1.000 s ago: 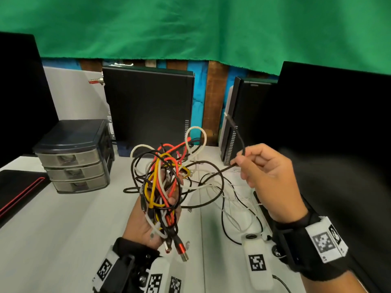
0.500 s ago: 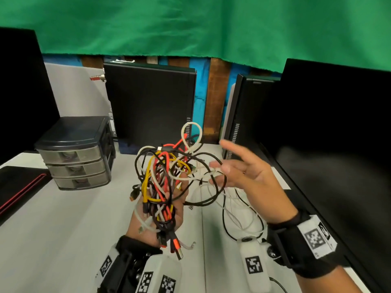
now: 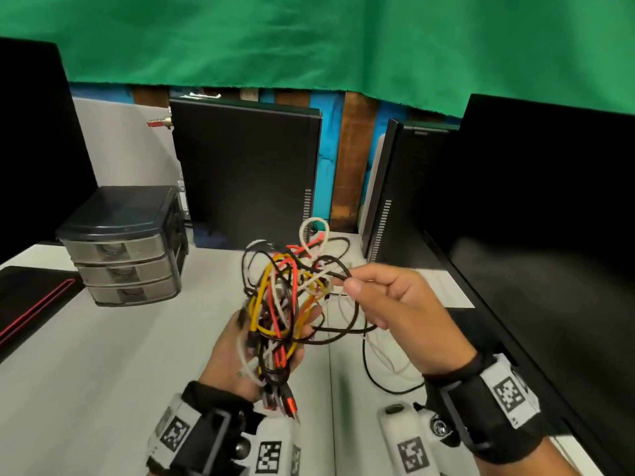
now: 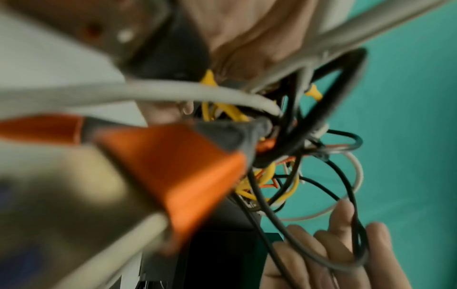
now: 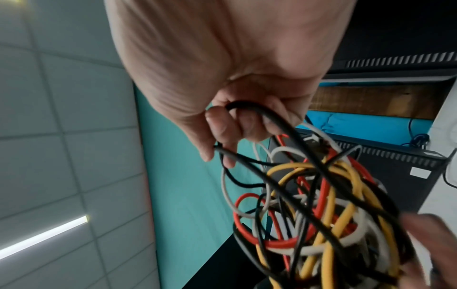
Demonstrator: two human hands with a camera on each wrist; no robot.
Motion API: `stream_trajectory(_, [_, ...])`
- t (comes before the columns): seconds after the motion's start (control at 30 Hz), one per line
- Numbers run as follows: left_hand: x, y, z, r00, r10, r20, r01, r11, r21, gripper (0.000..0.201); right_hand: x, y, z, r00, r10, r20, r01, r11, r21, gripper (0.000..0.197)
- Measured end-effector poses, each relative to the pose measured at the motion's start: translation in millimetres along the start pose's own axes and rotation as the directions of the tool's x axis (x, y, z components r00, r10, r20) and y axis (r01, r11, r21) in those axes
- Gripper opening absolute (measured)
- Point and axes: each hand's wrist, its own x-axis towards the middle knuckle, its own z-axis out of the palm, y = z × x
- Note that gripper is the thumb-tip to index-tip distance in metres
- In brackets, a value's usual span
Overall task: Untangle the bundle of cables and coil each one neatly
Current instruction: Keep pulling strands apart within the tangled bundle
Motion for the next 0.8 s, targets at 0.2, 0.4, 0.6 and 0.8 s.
stream_trajectory(0.2, [0, -5, 35, 0.965, -0.208, -0.162, 0.177, 0.967, -0.184, 0.033, -4, -10, 8, 0.994, -0.031, -0.109, 0.03, 1.0, -0.009, 0.018])
stream_trajectory(0.4, [-2, 4, 31, 0.912, -0.293, -0.285, 0.267, 0.955, -0.127, 0.047, -4, -13, 6, 0.96, 0.007, -0.279, -0.012, 1.0, -0.015, 0.018])
stream_trajectory(0.6, [-12, 11, 46, 0.937, -0.334, -0.106, 0.347, 0.849, 0.399, 0.071, -9, -8, 22, 0.995, -0.076, -0.062, 0.056, 0.96, -0.275, 0.016])
stream_trajectory(0.8, [-4, -22, 45, 0.877, -0.265, -0.401, 0.398, 0.869, 0.296, 0.022, -13, -7, 33, 0.998, -0.053, -0.02, 0.047, 0.97, -0.239, 0.007])
